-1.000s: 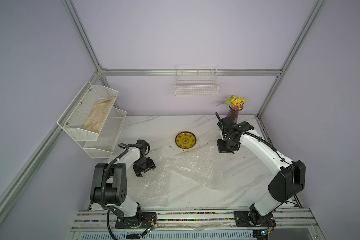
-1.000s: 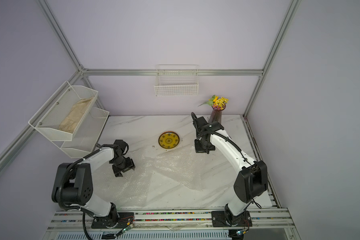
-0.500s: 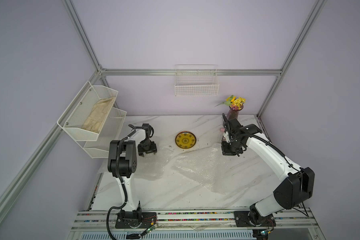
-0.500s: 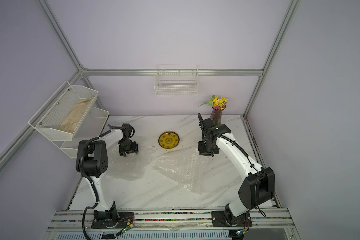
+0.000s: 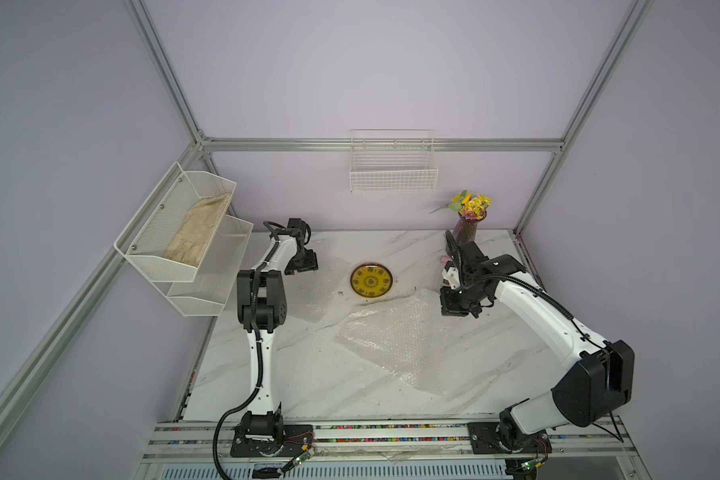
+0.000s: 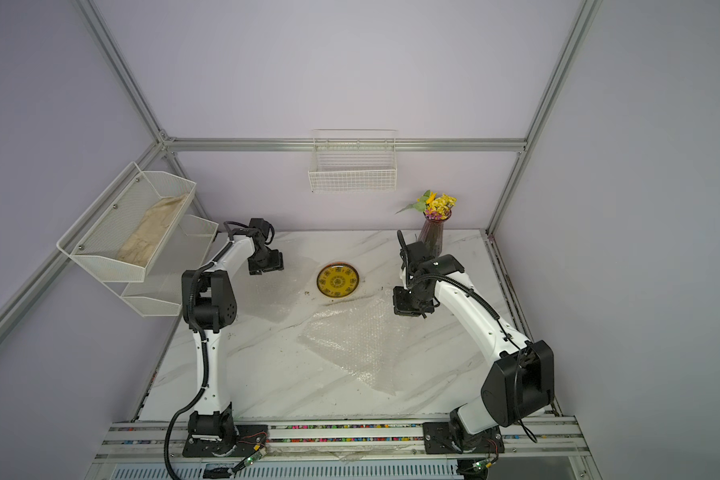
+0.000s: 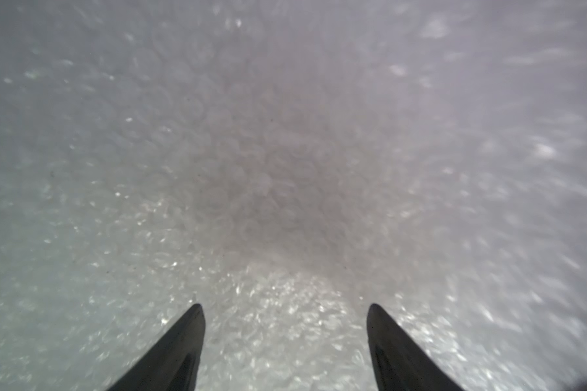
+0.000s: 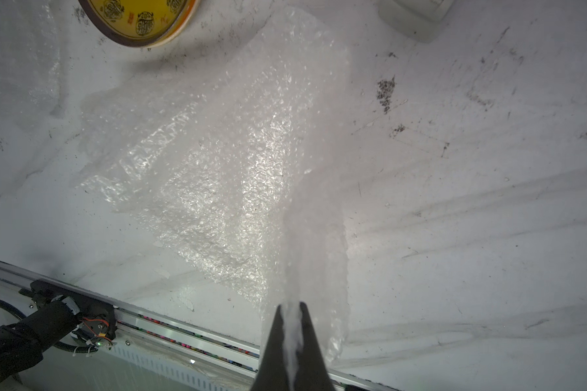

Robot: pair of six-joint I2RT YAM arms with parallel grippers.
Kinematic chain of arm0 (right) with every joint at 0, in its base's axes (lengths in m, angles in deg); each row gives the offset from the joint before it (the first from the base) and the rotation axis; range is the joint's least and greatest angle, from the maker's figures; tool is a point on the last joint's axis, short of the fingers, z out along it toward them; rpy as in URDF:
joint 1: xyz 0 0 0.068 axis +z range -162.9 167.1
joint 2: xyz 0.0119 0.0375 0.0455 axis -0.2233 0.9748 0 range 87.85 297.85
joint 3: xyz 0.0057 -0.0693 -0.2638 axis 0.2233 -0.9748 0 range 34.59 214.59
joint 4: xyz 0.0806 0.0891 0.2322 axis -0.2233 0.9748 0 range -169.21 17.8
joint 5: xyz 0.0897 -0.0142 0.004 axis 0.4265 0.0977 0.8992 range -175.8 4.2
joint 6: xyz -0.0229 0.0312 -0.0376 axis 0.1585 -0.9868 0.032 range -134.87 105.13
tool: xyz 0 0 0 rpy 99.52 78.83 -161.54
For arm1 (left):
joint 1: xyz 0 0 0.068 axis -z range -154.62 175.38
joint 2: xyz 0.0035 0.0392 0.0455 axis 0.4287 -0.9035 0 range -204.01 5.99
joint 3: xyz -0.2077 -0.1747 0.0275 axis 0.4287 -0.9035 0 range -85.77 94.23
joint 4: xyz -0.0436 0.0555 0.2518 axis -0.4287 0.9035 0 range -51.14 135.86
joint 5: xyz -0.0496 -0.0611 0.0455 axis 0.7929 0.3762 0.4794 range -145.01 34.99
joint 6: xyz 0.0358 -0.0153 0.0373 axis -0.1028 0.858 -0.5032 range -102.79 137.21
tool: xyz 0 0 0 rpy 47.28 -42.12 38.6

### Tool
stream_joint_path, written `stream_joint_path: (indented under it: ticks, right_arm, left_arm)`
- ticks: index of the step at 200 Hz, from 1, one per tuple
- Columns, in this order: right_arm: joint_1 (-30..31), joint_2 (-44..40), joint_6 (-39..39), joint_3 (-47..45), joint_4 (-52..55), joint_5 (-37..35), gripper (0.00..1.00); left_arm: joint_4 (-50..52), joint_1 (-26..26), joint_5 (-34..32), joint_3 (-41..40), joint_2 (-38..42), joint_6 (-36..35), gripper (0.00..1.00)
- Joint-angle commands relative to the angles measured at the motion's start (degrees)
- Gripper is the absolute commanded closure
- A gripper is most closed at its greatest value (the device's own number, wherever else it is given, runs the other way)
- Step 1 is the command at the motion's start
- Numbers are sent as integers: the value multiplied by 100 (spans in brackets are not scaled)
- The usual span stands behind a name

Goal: Wrap dinner plates in bubble wrap
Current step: Move the bubble wrap to the corner of the board, then adjust the bubble wrap at the center of the board.

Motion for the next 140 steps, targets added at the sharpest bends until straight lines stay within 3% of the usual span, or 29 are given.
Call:
stream_joint_path:
  ticks: [1, 18, 53, 75, 86, 101, 140]
  right_arm:
    - [-55, 15, -13, -94, -3, -191, 100]
    - [-83, 81, 20, -127, -58, -170, 100]
    - [-115, 213, 85, -102, -110, -103, 100]
    - [-121, 249, 106, -81, -98, -110, 100]
    - [-121, 220, 103, -88, -98, -115, 100]
    - [-123, 181, 79, -92, -98, -104, 100]
    - [-122, 87, 37, -157, -116, -106, 100]
  left_arm:
    - [-405, 600, 878, -933, 1500, -1018, 25]
    - [-810, 972, 1523, -1929, 2329, -1733, 22]
    - [-1723, 1478, 3906, -3413, 3450, -3150, 19]
    - [-2002, 1997, 4479, -4220, 3945, -4743, 11]
    - [-2414, 2240, 4303, -4645, 4168, -5143, 7]
    - [-3366, 2480, 3515, -5096, 4301, -5032, 0]
    - [-4872, 2602, 2583, -5409, 3847, -5022, 0]
